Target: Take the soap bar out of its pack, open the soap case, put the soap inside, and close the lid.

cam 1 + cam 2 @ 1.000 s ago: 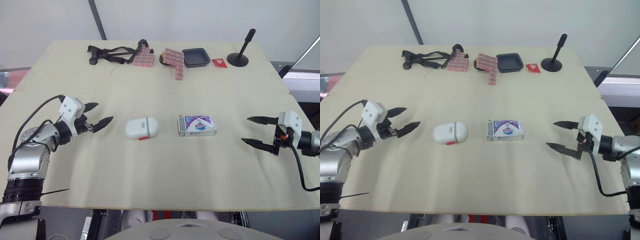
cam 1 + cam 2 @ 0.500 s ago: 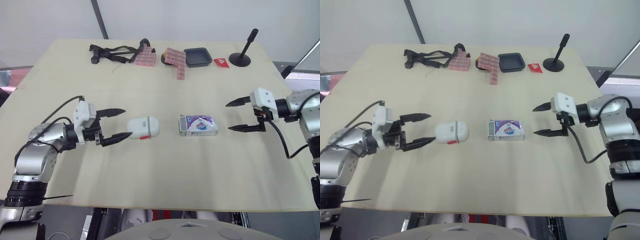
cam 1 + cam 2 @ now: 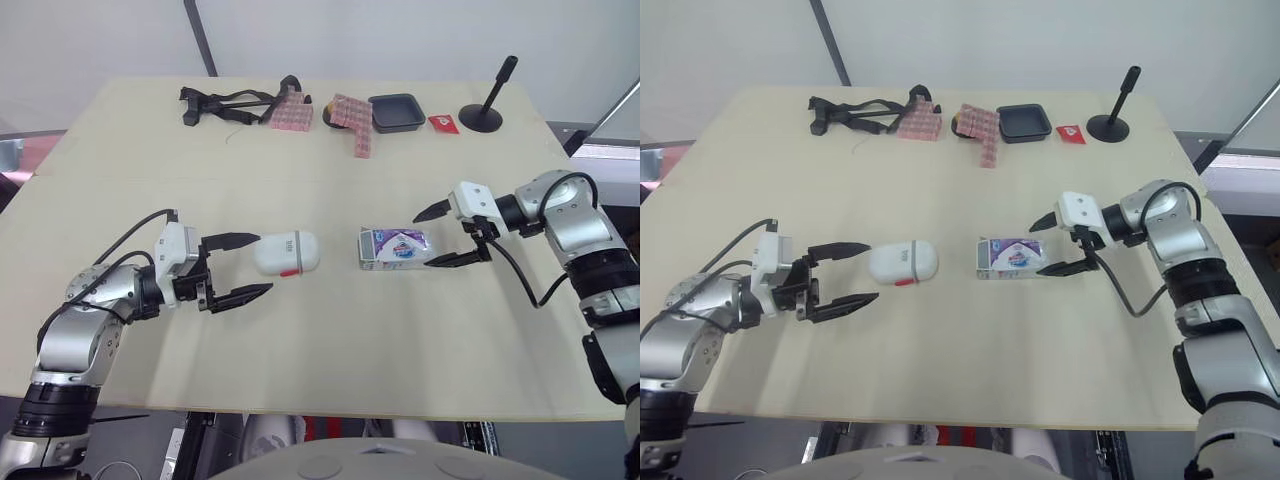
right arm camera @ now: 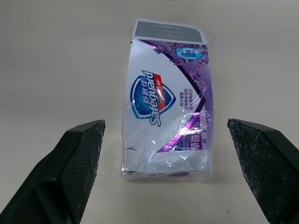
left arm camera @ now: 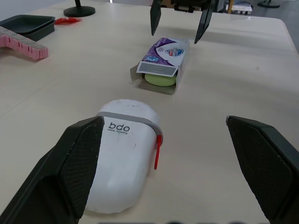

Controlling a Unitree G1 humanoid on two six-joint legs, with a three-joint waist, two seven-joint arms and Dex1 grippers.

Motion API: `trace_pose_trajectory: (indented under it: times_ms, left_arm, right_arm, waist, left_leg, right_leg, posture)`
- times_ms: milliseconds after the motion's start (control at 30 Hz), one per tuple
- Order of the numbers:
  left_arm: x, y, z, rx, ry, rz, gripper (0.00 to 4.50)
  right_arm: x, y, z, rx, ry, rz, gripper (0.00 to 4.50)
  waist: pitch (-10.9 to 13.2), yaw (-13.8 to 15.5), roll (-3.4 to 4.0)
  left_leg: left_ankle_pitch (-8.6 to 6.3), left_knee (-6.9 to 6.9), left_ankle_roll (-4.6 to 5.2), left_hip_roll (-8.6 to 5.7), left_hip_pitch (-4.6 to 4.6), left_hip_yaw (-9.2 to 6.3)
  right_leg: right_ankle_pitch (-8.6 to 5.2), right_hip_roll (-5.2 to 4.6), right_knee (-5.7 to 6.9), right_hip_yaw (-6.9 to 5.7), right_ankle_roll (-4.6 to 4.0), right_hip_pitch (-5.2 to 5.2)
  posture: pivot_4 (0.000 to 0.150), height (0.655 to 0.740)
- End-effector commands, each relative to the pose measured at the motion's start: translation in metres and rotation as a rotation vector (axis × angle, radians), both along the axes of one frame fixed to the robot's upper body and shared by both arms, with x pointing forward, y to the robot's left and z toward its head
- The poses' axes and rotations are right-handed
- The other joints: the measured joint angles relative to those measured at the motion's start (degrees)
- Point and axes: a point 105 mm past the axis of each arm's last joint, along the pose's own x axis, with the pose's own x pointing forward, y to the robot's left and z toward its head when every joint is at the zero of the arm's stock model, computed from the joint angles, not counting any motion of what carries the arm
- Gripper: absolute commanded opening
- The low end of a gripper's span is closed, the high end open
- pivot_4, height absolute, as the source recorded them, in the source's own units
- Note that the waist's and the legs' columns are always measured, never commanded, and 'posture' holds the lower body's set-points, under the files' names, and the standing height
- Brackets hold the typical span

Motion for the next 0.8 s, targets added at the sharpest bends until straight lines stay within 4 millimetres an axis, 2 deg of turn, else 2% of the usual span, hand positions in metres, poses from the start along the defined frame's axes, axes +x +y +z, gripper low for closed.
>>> trace_pose_trajectory:
  times_ms: [33,233,800]
  left_arm:
    - [-0.003,-0.001,0.007,0.006,-0.04,-0.008,4.49]
    - [-0.003,-0.004,0.006,0.004,-0.04,-0.006,4.49]
    - [-0.006,-0.006,0.001,-0.005,-0.025,0.006,4.49]
  right_arm:
    - [0.002,0.002,0.002,-0.001,0.002,0.011,4.5]
    - [0.008,0.0,-0.004,0.007,0.001,-0.026,4.5]
    - [0.009,0.001,-0.015,0.017,0.004,-0.034,4.5]
  waist:
    - [0.0,-0.09,0.0]
    - [0.0,-0.06,0.0]
    - [0.0,-0.05,0.01]
  left_leg:
    - [0.0,0.0,0.0,0.01,0.0,0.0]
    - [0.0,0.01,0.0,0.02,-0.01,0.01]
    - [0.0,0.08,0.0,0.03,-0.01,0.01]
  right_leg:
    - [0.0,0.01,0.01,0.0,0.0,-0.01]
    - [0.0,0.02,0.04,0.0,0.0,-0.03]
    - [0.0,0.03,0.09,0.0,0.0,-0.04]
  posture:
    - [0.15,0.74]
    - [0.15,0.74]
    - [0.15,0.74]
